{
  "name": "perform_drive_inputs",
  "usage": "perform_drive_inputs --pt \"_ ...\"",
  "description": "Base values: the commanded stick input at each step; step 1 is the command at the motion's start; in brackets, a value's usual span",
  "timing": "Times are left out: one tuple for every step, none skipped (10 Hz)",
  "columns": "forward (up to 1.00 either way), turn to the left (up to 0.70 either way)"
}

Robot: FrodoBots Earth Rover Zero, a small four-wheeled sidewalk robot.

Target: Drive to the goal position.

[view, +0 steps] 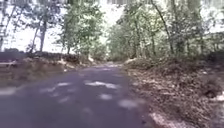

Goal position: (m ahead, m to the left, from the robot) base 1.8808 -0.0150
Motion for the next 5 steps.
perform_drive_inputs --pt "0.69 0.09" --pt "0.69 0.14" --pt "0.69 0.03" --pt "0.69 0.03" --pt "0.69 0.03"
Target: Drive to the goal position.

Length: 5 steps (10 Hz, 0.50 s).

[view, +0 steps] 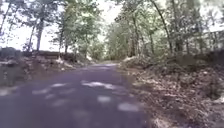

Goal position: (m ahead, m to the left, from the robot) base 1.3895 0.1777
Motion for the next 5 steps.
perform_drive_inputs --pt "0.69 0.04" --pt "0.69 0.06" --pt "0.69 0.07" --pt "0.69 0.09" --pt "0.69 0.1"
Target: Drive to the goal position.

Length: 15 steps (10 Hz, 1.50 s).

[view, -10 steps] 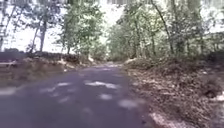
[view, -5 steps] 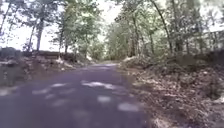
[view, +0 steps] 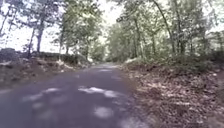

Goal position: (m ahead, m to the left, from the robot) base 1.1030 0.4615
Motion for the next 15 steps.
perform_drive_inputs --pt "0.69 0.1" --pt "0.69 0.07" --pt "0.69 0.04" --pt "0.69 0.01" --pt "0.69 0.0" --pt "0.69 0.0" --pt "0.69 0.0" --pt "0.69 0.0" --pt "0.69 0.0" --pt "0.69 0.0" --pt "0.69 0.0" --pt "0.69 0.0" --pt "0.69 0.0" --pt "0.69 0.0" --pt "0.69 0.0"
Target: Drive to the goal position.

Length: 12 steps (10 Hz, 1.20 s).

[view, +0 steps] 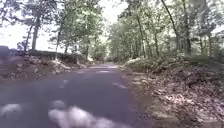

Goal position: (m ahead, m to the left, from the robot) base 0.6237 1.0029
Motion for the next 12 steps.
perform_drive_inputs --pt "0.69 0.0" --pt "0.69 0.0" --pt "0.69 0.07" --pt "0.69 0.14" --pt "0.69 0.08" --pt "0.69 0.03" --pt "0.69 0.0" --pt "0.69 0.0" --pt "0.69 0.01" --pt "0.69 0.06" --pt "0.69 0.11" --pt "0.69 0.09"
